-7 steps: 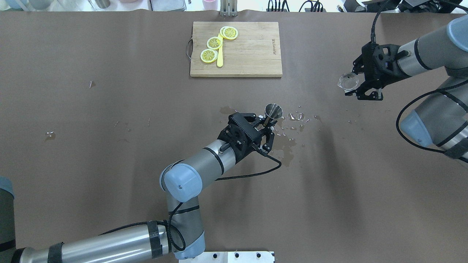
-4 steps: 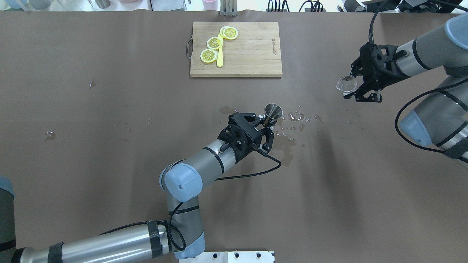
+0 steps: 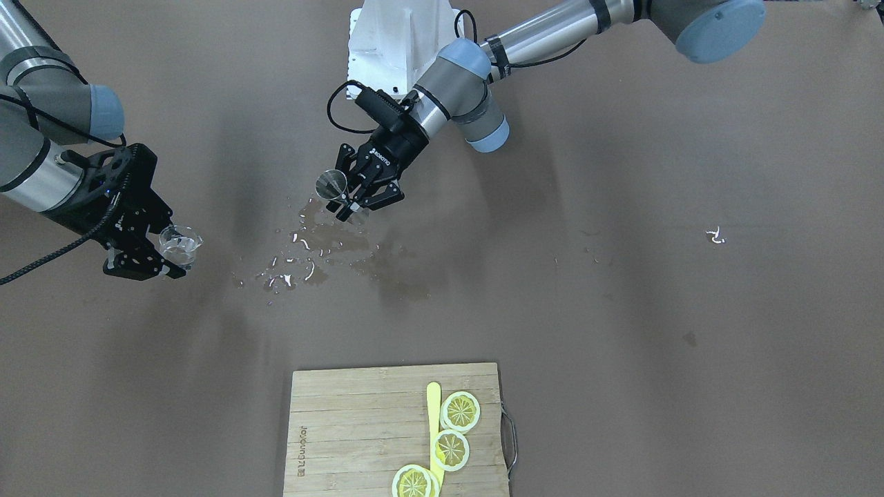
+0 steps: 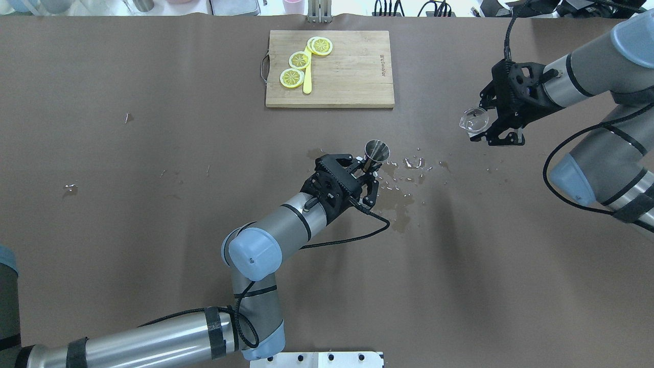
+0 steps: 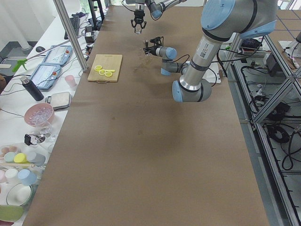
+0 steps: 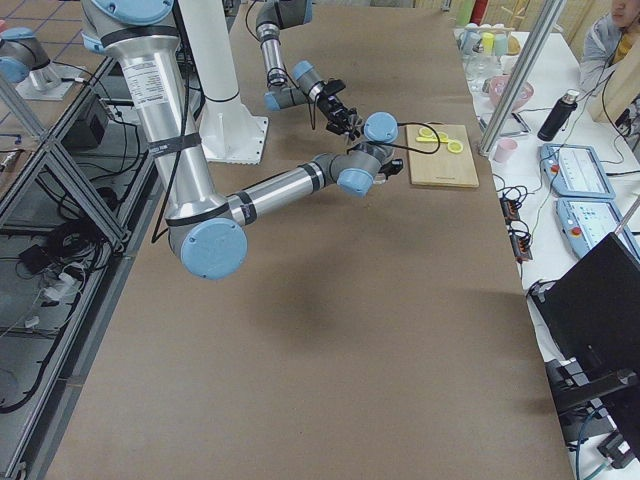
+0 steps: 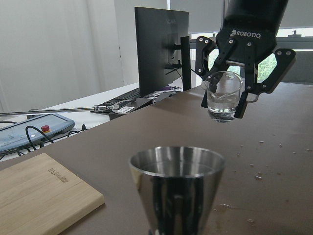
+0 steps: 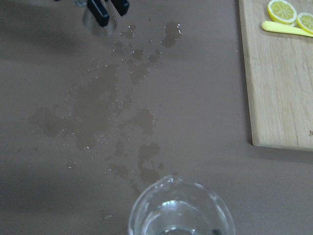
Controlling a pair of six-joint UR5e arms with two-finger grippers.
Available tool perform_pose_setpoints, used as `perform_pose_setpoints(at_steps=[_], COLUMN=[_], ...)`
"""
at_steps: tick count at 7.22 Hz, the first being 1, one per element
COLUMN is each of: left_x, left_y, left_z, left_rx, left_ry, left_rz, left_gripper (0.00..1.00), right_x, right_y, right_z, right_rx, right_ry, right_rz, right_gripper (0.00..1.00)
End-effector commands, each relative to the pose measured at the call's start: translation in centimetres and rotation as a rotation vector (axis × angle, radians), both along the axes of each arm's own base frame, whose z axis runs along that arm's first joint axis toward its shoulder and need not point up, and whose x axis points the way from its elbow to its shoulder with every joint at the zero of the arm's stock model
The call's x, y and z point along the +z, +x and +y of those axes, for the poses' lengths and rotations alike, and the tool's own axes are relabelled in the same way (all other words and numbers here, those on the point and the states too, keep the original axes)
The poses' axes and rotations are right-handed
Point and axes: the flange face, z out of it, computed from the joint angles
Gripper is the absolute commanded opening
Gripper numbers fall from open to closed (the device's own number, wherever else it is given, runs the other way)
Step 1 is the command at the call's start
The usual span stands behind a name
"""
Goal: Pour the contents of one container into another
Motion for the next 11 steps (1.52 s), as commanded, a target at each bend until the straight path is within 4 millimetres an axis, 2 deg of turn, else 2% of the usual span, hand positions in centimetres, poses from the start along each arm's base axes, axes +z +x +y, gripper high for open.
perform_pose_setpoints(at_steps=[1,4,6,10,11], left_x=[0.3,0.8,1.0,0.8,0.8], left_y=[0.1,0.0,-0.2,-0.2,-0.2], left_z=[-0.3,-1.0,-1.7,-1.6,-1.6], left_rx=[-0.012,-0.022,-0.037,-0.035,-0.035], left_ry=[-0.005,-0.009,0.005,0.006,0.005], left_rz=[-0.008,-0.019,-0.038,-0.033,-0.032], left_gripper=[0.0,0.0,0.0,0.0,0.0], right_x=[-3.5,-6.9,-9.1,-13.9,-14.2], right_y=[-1.4,-1.5,-1.8,-2.5,-2.8], right_z=[1.4,2.9,2.4,1.8,1.8], right_rx=[-0.022,-0.041,-0.04,-0.029,-0.03], right_ry=[-0.043,-0.095,-0.108,-0.143,-0.152], right_rz=[0.035,0.073,0.08,0.121,0.129], right_gripper=[0.0,0.0,0.0,0.0,0.0])
